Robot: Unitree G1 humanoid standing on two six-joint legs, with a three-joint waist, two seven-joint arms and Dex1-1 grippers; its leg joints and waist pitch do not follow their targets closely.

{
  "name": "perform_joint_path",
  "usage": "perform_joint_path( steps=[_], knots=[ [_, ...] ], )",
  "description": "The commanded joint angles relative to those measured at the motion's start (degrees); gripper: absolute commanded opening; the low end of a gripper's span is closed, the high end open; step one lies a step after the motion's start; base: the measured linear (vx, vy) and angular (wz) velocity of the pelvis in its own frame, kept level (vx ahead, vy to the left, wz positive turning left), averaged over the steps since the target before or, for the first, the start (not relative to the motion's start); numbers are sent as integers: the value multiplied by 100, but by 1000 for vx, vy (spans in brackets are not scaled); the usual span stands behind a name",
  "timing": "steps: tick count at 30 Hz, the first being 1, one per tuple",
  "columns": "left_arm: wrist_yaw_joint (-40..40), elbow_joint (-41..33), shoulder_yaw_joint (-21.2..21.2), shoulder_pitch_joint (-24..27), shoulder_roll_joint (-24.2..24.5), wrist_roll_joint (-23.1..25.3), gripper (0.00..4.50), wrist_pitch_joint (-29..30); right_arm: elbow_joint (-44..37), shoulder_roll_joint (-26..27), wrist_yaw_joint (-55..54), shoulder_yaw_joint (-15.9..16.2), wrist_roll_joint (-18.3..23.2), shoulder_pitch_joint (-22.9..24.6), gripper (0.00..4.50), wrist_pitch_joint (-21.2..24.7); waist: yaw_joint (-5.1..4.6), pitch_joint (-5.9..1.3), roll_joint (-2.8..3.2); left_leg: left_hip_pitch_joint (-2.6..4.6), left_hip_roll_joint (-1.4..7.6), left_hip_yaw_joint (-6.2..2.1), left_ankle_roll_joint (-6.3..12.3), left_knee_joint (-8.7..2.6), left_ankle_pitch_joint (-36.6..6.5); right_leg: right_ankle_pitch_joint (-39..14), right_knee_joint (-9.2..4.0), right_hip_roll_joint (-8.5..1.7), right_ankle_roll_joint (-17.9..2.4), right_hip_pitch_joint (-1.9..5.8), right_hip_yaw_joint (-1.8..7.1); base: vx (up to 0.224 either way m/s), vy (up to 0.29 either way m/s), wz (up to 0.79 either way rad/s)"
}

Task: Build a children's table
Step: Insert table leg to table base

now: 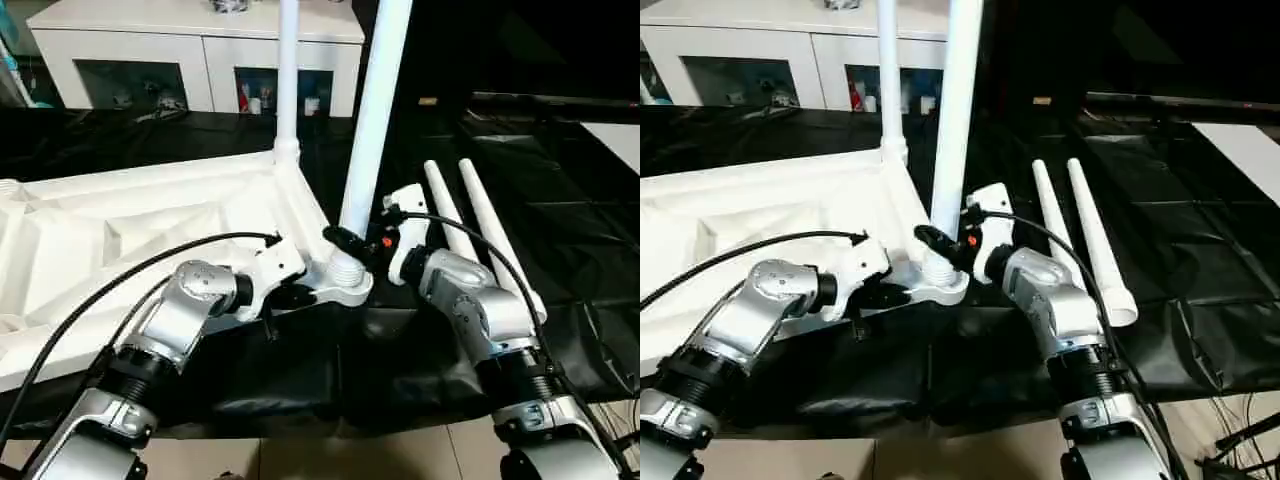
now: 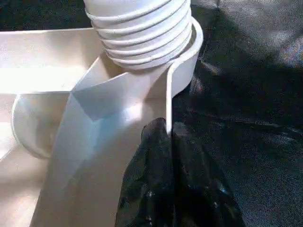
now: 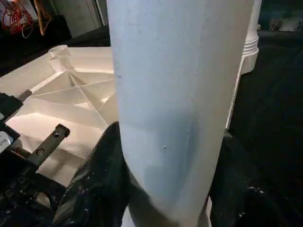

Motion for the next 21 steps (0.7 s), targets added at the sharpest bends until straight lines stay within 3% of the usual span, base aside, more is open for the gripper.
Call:
perform_joint_path(
  steps=[1, 11, 21],
  knots=[
    [32, 148, -141, 238, -18, 28, 0, 94, 25, -144, 44, -7, -30, 25, 186, 137, -5, -343, 6, 75, 18, 60, -11, -425, -1792, -1550, -425, -151, -964, 228, 79, 0, 0, 0],
    [76, 91, -122, 266, 15, 41, 0, 100, -342, -357, 293, -63, 128, 126, 185, 478, -1, -348, 1, 69, 17, 67, 34, -417, -1697, -1492, -423, -149, -966, 231, 80, 0, 0, 0],
    [92, 113, -145, 253, -18, 61, 0, 75, 350, -69, -48, -241, 22, -15, 185, 157, -18, -342, 1, 70, 16, 62, -34, -428, -1857, -1707, -445, -158, -945, 206, 80, 0, 0, 0]
  ],
)
